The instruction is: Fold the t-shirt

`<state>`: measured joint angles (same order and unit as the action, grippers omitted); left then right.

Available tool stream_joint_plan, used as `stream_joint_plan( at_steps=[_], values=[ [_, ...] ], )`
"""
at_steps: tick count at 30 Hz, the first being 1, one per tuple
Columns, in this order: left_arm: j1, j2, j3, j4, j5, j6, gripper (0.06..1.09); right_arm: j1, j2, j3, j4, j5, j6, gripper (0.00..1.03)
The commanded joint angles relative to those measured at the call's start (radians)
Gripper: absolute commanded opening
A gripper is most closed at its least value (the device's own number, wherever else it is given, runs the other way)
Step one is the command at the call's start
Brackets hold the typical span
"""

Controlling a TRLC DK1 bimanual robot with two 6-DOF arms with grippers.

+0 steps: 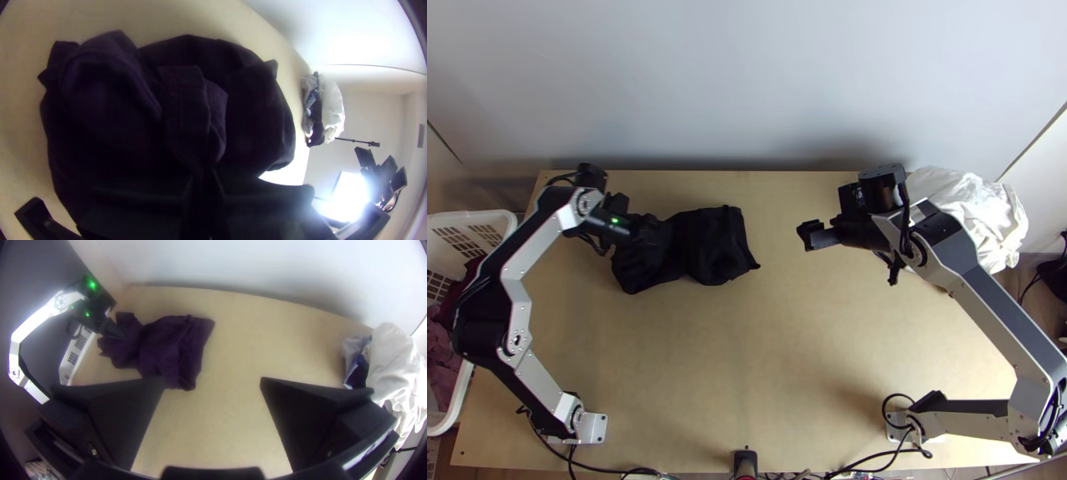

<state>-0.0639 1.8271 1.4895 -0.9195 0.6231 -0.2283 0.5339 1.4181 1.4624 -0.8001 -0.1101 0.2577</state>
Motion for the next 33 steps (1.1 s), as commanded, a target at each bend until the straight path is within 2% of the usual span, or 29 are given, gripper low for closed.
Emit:
stream_joint_plan(
  at_steps=[1,7,17,27,29,31,33],
  values=[
    [-0.082,0.041,0.045,0.036,-0.020,-0.065,0.10,-0.002,-0.021,-0.036,0.012,0.001,0.002,0.99],
    [-0.116,0.055,0.133,0.038,-0.020,-0.135,0.10,-0.006,-0.041,-0.079,0.025,0.003,0.008,0.99],
    [-0.177,0.086,0.232,0.030,-0.054,-0.167,0.10,-0.008,-0.053,-0.131,0.058,0.003,0.009,0.99],
    [-0.281,0.204,0.313,0.010,-0.129,-0.164,0.10,-0.005,-0.054,-0.155,0.076,0.001,0.020,0.99],
    [-0.290,0.259,0.368,-0.027,-0.134,-0.164,0.16,-0.002,-0.061,-0.168,0.081,0.001,0.020,0.99],
    [-0.300,0.301,0.414,-0.064,-0.149,-0.167,0.36,-0.003,-0.070,-0.178,0.082,0.001,0.021,0.99],
    [-0.307,0.313,0.433,-0.064,-0.157,-0.174,0.38,-0.003,-0.084,-0.195,0.088,0.001,0.021,0.99]
  ],
)
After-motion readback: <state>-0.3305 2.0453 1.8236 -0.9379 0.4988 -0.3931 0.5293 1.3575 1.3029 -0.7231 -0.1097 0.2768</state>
